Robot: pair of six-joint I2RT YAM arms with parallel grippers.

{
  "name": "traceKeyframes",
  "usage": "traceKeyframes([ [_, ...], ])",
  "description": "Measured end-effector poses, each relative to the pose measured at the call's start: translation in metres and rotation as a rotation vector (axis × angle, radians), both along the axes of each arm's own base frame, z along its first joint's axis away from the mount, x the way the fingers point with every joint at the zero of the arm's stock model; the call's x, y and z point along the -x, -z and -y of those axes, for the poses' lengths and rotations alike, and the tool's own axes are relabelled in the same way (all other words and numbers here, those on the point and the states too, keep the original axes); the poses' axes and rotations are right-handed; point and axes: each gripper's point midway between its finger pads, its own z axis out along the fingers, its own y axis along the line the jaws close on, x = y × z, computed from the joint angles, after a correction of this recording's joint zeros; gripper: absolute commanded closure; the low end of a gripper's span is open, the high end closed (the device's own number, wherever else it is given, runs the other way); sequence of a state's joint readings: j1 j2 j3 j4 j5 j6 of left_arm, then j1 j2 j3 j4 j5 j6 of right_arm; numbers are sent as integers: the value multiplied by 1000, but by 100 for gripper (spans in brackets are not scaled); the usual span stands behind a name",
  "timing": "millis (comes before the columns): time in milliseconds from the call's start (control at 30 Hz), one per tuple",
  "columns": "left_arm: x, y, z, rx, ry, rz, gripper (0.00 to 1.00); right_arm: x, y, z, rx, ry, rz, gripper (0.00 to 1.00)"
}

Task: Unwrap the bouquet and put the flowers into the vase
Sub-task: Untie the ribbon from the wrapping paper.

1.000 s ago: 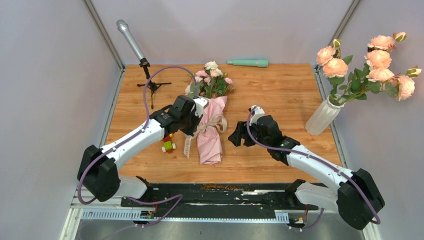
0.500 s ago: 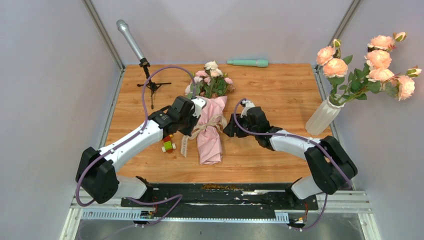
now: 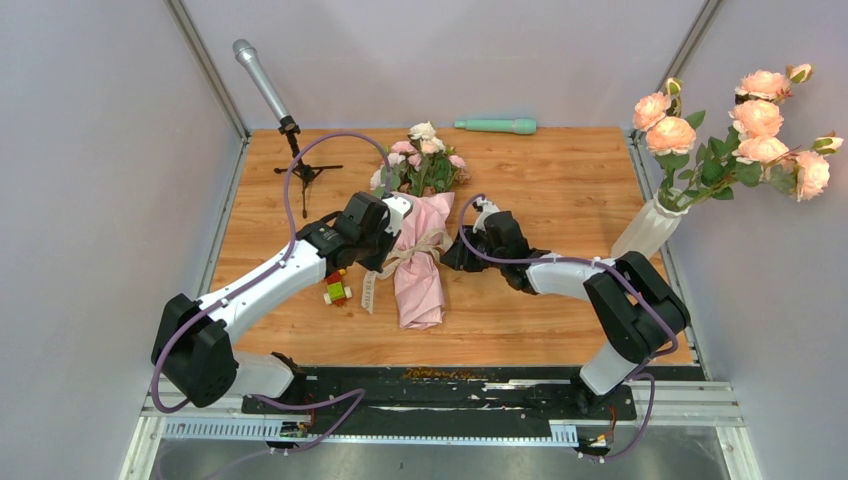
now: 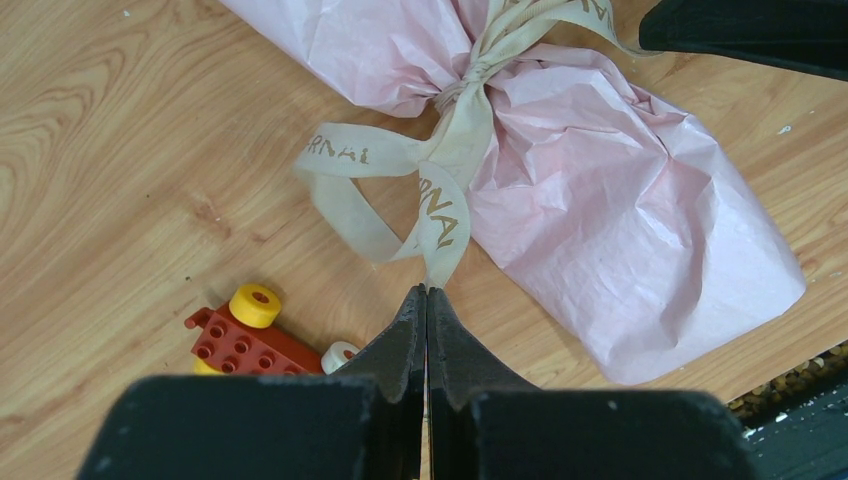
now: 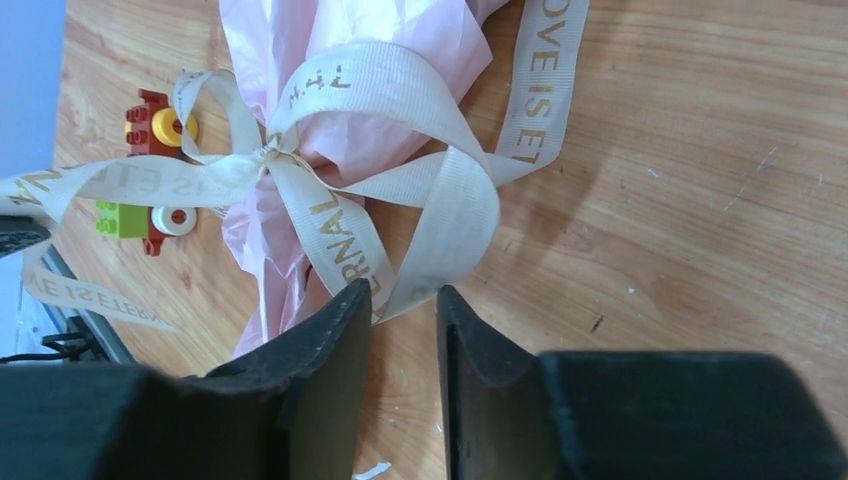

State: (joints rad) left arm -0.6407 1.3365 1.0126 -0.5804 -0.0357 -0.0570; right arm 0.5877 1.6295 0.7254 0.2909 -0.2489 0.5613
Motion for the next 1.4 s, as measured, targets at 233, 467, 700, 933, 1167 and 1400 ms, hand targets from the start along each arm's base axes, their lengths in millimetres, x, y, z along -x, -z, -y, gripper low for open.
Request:
traceKeyframes([
  [233,0,0,0,-2,0,-2,100,-2,-9,-6,-30,-19,27,95],
  [467,1,1,-1,-5,0,-7,100,7,-15,-20,-45,-79,47,100],
  [700,1,1,-1,-7,-1,-6,100,24,-24,-38,-30,-137,104,100],
  [933,1,3,-1,-10,-2,-9,100,35,-55,-61,-18,-186,222,100],
  [1167,1,4,-1,-13,-2,-14,100,32,-58,-64,-2,-191,244,100],
  [1400,1,9,-1,-22,-2,-27,100,45,-42,-78,21,-238,214,99],
])
